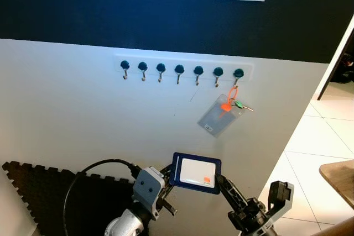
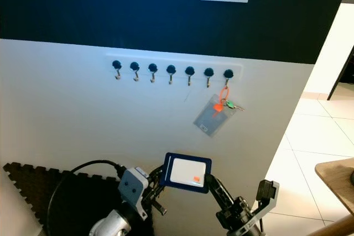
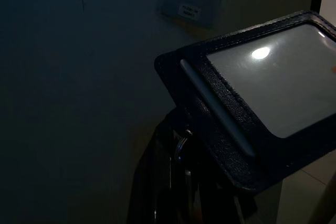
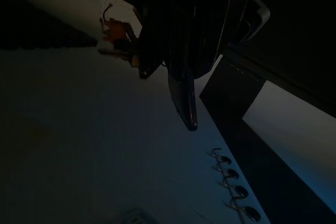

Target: Hang keys on a hook

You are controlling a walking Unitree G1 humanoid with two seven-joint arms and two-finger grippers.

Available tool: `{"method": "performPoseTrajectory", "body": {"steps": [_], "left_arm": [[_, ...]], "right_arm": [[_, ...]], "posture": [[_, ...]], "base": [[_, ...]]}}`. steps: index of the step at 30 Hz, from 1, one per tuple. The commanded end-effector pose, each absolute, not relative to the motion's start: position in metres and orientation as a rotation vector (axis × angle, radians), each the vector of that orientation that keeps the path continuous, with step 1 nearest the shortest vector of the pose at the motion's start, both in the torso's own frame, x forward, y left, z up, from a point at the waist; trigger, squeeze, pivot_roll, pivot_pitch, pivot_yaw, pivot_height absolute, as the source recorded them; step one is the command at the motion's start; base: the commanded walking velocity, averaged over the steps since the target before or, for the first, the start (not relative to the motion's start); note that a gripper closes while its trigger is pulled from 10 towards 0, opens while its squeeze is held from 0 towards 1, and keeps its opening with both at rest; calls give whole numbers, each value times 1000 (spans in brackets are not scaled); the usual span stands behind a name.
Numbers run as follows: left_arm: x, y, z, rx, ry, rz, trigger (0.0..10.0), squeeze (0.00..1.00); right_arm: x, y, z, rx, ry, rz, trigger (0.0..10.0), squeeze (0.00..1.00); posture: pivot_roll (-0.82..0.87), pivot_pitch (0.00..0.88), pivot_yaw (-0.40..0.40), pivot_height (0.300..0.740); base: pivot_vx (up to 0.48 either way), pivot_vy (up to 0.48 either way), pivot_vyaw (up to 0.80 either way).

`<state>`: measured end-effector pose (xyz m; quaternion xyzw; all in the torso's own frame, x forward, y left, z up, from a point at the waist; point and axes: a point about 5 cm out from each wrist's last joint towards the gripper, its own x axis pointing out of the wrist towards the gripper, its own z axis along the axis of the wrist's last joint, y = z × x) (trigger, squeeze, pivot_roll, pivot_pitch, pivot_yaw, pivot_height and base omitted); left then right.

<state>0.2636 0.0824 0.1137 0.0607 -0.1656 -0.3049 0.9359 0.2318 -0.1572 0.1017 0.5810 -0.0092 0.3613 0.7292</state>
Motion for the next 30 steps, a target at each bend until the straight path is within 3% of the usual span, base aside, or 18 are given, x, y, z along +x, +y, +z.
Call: {"method": "performPoseTrajectory", "body": {"steps": [1, 11, 12, 16, 17, 22, 23, 24, 25, 30], "left_arm": [[264, 83, 110, 150, -323, -629, 10000, 0], [265, 84, 111, 163, -327, -615, 10000, 0], [265, 84, 111, 163, -328, -614, 10000, 0], [265, 84, 111, 164, -329, -611, 10000, 0], [266, 84, 111, 166, -330, -609, 10000, 0], [268, 87, 112, 173, -335, -591, 10000, 0], [269, 87, 113, 176, -337, -587, 10000, 0], [269, 87, 113, 176, -337, -587, 10000, 0], [269, 88, 113, 181, -337, -583, 10000, 0], [272, 94, 112, 240, -338, -561, 10000, 0]], "right_arm": [[232, -160, 97, 1281, -18, 770, 10000, 0], [232, -161, 96, 1274, -15, 763, 10000, 0], [232, -161, 96, 1269, -11, 758, 10000, 561], [232, -161, 95, 1262, -7, 750, 10000, 561], [232, -160, 95, 1262, -5, 749, 10000, 1000], [234, -161, 89, 1221, 18, 699, 10000, 1000], [234, -163, 86, 1216, 26, 680, 10000, 580], [234, -163, 86, 1216, 26, 680, 10000, 580], [234, -164, 83, 1206, 38, 659, 10000, 0], [227, -176, 49, 1093, 190, 501, 10000, 0]], "posture": [[48, 65, -35, 740], [47, 64, -34, 740], [47, 64, -34, 740], [47, 64, -34, 740], [47, 64, -34, 740], [45, 65, -33, 740], [45, 64, -33, 740], [45, 64, -33, 740], [45, 64, -33, 740], [43, 65, -34, 740]], "base": [[0, 0, 0], [0, 0, 0], [0, 0, 0], [0, 0, 0], [0, 0, 0], [0, 0, 0], [0, 0, 0], [0, 0, 0], [0, 0, 0], [0, 0, 0]]}}
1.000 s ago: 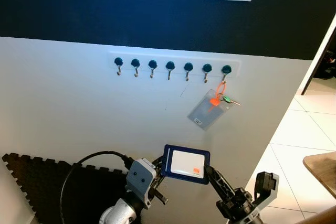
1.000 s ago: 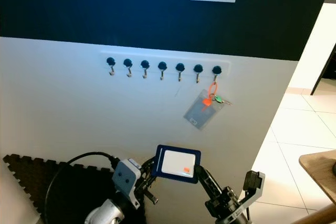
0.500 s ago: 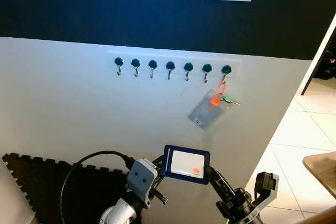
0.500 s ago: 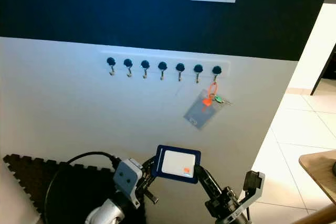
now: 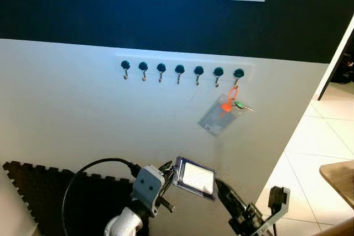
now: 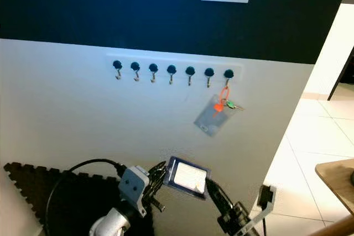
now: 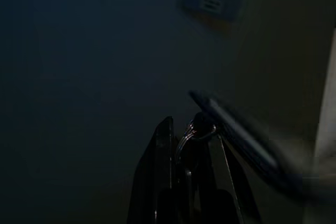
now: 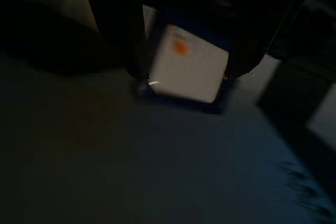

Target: Hang keys on a hook

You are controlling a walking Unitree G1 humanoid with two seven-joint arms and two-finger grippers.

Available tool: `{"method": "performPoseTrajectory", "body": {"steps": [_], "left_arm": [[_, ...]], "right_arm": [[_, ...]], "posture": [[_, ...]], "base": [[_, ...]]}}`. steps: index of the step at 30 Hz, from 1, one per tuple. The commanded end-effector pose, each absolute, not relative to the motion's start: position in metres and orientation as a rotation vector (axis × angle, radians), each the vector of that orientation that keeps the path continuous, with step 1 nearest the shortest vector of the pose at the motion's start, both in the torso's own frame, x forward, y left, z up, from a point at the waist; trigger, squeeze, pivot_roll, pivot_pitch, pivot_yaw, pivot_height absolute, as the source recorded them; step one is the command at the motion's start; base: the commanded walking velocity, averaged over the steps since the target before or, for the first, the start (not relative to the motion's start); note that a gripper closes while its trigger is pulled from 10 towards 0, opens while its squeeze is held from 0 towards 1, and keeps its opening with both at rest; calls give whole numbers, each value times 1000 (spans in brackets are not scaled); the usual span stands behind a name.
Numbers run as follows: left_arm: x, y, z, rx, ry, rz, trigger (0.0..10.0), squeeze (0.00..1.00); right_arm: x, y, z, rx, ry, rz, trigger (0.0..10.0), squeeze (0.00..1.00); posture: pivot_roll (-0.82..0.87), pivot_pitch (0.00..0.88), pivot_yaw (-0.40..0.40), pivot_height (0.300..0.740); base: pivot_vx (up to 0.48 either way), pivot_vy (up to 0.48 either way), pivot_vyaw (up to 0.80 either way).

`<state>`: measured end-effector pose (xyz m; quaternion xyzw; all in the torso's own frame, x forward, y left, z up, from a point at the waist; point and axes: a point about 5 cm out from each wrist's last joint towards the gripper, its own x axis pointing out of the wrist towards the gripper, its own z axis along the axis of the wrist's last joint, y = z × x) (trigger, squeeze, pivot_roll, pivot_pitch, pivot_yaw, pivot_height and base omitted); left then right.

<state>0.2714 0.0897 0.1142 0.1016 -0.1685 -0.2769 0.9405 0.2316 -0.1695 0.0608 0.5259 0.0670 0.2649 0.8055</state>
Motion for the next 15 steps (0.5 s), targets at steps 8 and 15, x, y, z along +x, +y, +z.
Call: {"method": "performPoseTrajectory", "body": {"steps": [8, 15], "left_arm": [[276, 106, 108, 448, -348, -589, 10000, 0], [267, 100, 93, 727, -335, -754, 10000, 0]], "right_arm": [[215, -212, -10, 720, 431, 65, 10000, 0], [234, -205, 17, 630, 235, 127, 10000, 0]], "posture": [[43, 70, -33, 740], [43, 72, -31, 740]], "base": [[0, 0, 0], [0, 0, 0]]}}
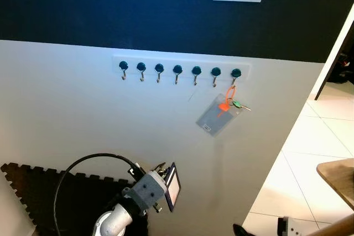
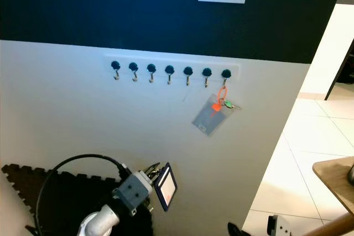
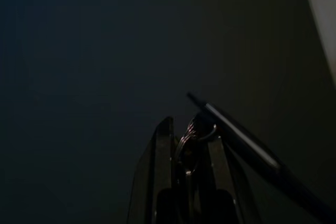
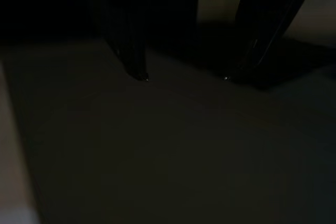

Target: Hang keys on a hook

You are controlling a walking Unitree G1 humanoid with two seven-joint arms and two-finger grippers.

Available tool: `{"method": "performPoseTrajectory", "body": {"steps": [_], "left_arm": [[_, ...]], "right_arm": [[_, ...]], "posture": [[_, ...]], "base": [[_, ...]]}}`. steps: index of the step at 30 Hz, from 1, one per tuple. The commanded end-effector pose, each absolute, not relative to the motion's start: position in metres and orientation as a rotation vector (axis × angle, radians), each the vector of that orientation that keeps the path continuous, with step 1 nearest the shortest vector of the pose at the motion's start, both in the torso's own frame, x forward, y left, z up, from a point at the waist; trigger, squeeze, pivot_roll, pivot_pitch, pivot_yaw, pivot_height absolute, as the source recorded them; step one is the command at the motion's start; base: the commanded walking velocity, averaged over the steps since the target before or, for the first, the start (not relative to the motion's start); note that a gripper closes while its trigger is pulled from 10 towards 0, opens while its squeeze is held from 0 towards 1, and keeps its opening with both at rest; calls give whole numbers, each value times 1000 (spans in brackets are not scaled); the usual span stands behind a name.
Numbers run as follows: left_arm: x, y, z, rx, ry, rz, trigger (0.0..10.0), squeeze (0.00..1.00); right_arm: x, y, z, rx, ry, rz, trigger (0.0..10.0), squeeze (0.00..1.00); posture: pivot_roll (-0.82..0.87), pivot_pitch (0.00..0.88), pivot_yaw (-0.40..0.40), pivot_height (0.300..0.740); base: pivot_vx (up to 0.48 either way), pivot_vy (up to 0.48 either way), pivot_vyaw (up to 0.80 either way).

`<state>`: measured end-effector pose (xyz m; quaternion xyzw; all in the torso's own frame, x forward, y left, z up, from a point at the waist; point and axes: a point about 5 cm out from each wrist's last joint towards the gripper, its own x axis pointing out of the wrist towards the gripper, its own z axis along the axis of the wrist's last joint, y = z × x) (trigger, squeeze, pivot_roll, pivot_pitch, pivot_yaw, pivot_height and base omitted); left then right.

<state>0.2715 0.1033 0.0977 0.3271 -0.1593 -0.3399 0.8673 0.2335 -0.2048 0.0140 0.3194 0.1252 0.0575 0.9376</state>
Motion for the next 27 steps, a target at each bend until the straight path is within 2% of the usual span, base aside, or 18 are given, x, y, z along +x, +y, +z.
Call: {"method": "performPoseTrajectory", "body": {"steps": [1, 4, 5, 12, 21, 26, 27], "left_arm": [[266, 98, 91, 754, -339, -770, 10000, 0], [263, 94, 88, 791, -351, -802, 10000, 0], [262, 90, 85, 816, -355, -820, 10000, 0], [262, 86, 81, 833, -356, -814, 10000, 0], [267, 89, 74, 870, -299, -796, 10000, 0], [268, 90, 73, 872, -295, -789, 10000, 0], [270, 91, 74, 871, -292, -780, 10000, 0]], "right_arm": [[238, -200, 20, 593, 218, 157, 10000, 0], [246, -186, 31, 503, 166, 257, 10000, 0], [251, -173, 43, 443, 114, 339, 10000, 0], [254, -137, 76, 439, -16, 594, 10000, 0], [243, -123, 93, 505, -56, 782, 10000, 0], [237, -121, 92, 464, -40, 832, 10000, 0], [236, -122, 88, 389, -28, 820, 10000, 0]], "posture": [[40, 71, -30, 740], [40, 71, -30, 740], [40, 67, -30, 740], [41, 64, -32, 740], [38, 56, -32, 740], [38, 54, -33, 740], [38, 55, -34, 740]], "base": [[0, 0, 0], [0, 0, 0], [0, 0, 0], [0, 0, 0], [0, 0, 0], [0, 0, 0], [0, 0, 0]]}}
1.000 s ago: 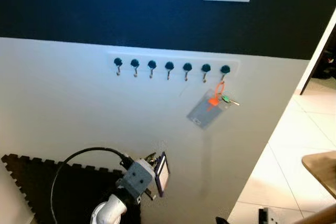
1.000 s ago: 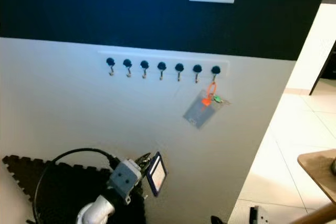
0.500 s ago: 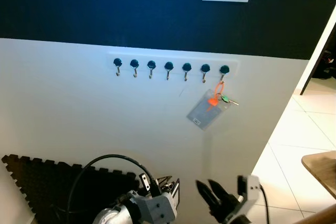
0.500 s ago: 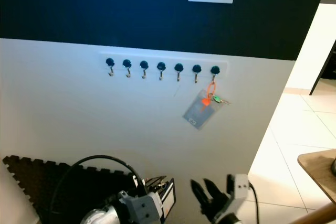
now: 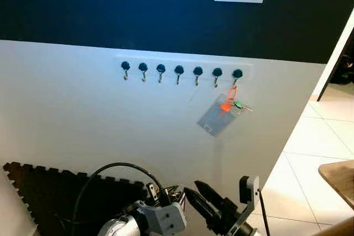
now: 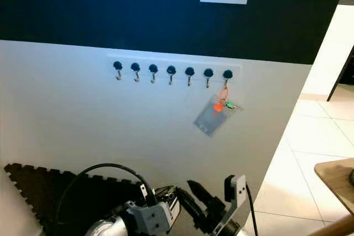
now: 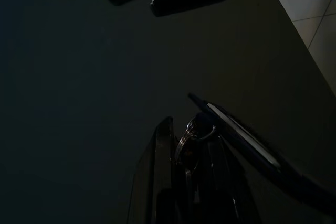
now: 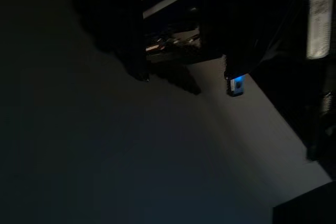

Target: Hang keys on a hook

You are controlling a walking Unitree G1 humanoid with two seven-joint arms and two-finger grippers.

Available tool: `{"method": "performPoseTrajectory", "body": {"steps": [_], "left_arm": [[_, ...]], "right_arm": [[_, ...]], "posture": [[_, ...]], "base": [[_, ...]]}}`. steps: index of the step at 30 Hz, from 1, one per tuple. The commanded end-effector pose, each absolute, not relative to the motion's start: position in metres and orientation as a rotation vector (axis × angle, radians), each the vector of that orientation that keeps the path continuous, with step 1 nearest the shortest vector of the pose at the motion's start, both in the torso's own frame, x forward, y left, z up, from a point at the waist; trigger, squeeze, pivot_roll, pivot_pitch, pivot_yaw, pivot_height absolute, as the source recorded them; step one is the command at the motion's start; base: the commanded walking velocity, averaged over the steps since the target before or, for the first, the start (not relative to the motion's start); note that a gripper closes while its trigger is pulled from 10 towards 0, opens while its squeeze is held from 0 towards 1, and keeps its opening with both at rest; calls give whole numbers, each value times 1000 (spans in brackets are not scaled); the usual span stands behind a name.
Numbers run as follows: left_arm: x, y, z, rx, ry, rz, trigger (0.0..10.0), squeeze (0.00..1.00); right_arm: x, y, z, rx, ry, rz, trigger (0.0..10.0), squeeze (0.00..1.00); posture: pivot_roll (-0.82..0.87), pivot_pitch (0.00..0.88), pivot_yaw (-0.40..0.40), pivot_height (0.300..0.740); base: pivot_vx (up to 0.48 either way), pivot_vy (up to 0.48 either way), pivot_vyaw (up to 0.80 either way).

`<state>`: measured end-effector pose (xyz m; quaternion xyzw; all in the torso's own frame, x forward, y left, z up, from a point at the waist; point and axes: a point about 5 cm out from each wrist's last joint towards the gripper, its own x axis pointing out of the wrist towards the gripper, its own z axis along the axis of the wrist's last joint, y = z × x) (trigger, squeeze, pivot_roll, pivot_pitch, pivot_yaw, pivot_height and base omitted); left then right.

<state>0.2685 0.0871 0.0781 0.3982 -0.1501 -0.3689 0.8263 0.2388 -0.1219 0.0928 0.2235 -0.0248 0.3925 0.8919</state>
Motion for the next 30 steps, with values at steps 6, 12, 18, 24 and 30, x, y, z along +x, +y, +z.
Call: {"method": "performPoseTrajectory", "body": {"steps": [6, 12, 18, 24, 30], "left_arm": [[275, 95, 78, 855, -300, -751, 10000, 0], [274, 99, 85, 857, -339, -774, 10000, 0], [274, 104, 85, 849, -334, -763, 10000, 0], [259, 92, 100, 698, -487, -863, 10000, 0], [246, 85, 100, 718, -567, -964, 10000, 0]], "right_arm": [[245, -137, 76, 75, -28, 703, 10000, 0], [247, -150, 73, -7, -49, 601, 10000, 0], [244, -154, 66, -31, -32, 578, 10000, 0], [237, -158, 57, 160, 23, 603, 10000, 0], [232, -160, 57, 181, 30, 704, 10000, 0]], "posture": [[39, 62, -36, 740], [42, 64, -36, 740], [41, 66, -36, 740], [43, 69, -35, 740], [41, 71, -34, 740]], "base": [[0, 0, 0], [0, 0, 0], [0, 0, 0], [0, 0, 0], [0, 0, 0]]}}
